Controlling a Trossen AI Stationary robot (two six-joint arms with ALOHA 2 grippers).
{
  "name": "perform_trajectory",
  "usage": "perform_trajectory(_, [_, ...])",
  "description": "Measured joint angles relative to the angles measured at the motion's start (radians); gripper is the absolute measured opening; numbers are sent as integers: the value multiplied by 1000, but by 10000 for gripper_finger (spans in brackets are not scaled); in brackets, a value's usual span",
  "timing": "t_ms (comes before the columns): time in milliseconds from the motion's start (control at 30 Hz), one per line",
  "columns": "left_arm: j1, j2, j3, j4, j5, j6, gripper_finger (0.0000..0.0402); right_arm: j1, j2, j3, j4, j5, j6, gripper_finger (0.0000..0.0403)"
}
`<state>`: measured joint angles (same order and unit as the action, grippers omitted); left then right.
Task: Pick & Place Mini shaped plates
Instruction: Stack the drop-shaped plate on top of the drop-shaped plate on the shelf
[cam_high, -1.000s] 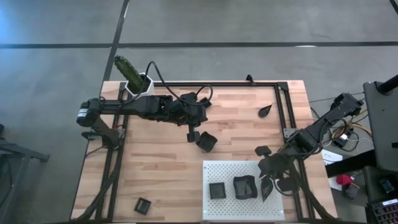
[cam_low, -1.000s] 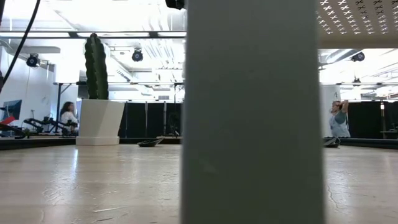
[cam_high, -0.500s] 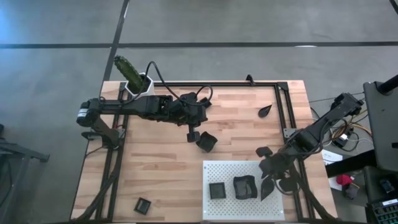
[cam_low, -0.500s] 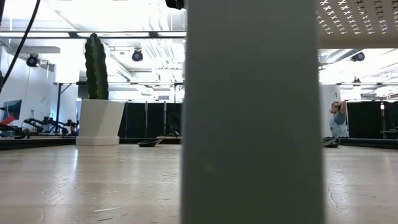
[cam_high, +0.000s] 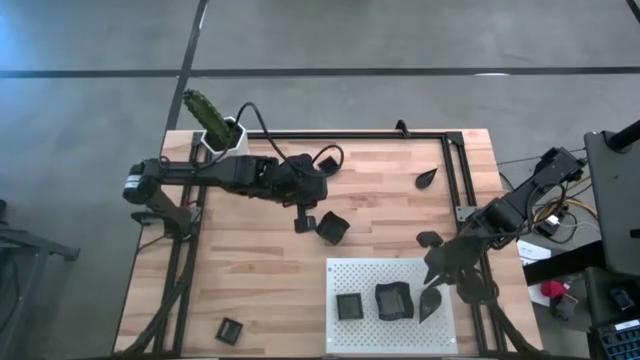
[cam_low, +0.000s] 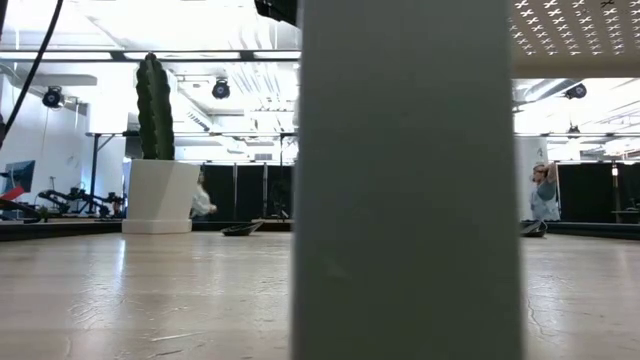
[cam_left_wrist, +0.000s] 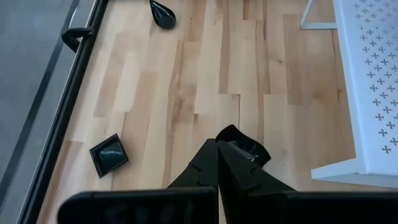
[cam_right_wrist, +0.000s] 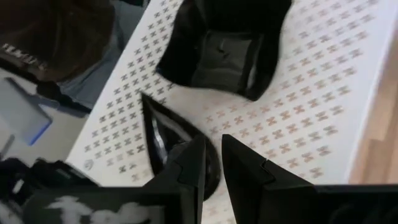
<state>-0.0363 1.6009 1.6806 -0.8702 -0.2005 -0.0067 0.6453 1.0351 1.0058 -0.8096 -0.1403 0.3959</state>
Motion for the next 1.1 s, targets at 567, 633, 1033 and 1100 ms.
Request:
perform_trajectory(567, [-3,0,0,4,-2,8,0,155,47,-12,8,-63,146,52])
perform_trajectory(633, [-3,0,0,5,-2,8,0,156,47,-18,8,-48,130,52])
perform_trajectory(1033, [-3,0,0,10,-3,6,0,155,48,-74,36,-41,124,52])
perform_trajectory(1100, [-3,0,0,10,-3,6,0,155,48,-73,42,-41,124,52])
